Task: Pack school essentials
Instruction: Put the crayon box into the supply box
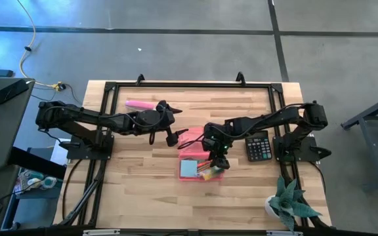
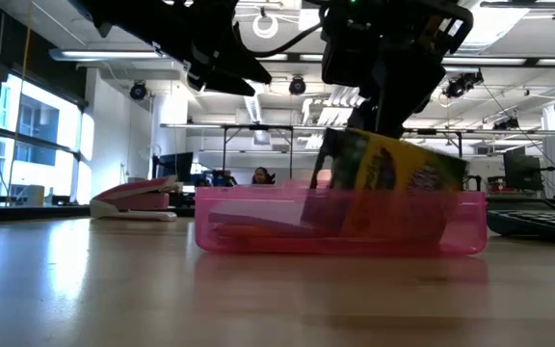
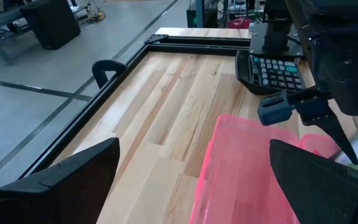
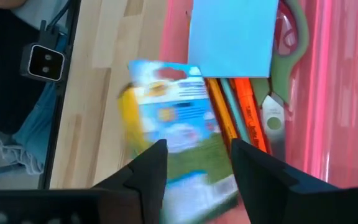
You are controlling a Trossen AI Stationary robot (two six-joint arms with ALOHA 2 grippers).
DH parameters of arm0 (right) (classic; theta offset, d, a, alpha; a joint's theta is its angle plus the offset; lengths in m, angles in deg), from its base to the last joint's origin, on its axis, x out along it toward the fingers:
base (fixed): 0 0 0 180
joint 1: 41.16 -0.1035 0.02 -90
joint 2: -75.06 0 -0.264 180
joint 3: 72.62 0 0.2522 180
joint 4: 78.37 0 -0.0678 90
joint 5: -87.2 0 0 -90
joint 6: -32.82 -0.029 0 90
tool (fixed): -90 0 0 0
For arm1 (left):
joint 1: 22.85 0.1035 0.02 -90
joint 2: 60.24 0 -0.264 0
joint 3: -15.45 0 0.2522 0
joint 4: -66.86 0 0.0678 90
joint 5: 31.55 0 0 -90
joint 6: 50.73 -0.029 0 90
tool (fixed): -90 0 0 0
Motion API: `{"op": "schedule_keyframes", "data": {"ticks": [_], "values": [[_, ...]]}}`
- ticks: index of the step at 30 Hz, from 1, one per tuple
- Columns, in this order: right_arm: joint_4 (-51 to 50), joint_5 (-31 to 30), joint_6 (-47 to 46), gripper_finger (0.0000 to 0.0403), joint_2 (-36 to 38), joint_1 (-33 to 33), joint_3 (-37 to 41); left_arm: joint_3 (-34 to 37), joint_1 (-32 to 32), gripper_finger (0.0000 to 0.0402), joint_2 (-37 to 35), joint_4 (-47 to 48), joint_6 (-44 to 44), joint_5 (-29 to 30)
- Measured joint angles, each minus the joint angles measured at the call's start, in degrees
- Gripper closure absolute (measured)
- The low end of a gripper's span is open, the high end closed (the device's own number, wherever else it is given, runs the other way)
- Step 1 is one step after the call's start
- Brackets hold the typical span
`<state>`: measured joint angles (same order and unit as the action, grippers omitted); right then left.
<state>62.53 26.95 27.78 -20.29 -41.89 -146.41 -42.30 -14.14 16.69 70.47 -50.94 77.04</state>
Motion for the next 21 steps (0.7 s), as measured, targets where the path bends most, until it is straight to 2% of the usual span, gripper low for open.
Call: {"op": "schedule_keyframes", "data": {"ticks": [7, 14, 21], "values": [[-1.96, -0.30, -0.33, 0.0233, 0.00, 1.21, -1.37, 0.00, 0.00, 0.0002, 0.00, 0.00, -0.01, 0.00], [-10.71, -0.21, -0.47, 0.0233, 0.09, -0.23, -7.22, 0.00, 0.00, 0.0002, 0.00, 0.02, -0.01, 0.00], [-26.53, -10.80, -1.51, 0.0234, 0.09, -6.52, -10.93, 0.00, 0.00, 0.0002, 0.00, 0.00, -0.01, 0.00]]}}
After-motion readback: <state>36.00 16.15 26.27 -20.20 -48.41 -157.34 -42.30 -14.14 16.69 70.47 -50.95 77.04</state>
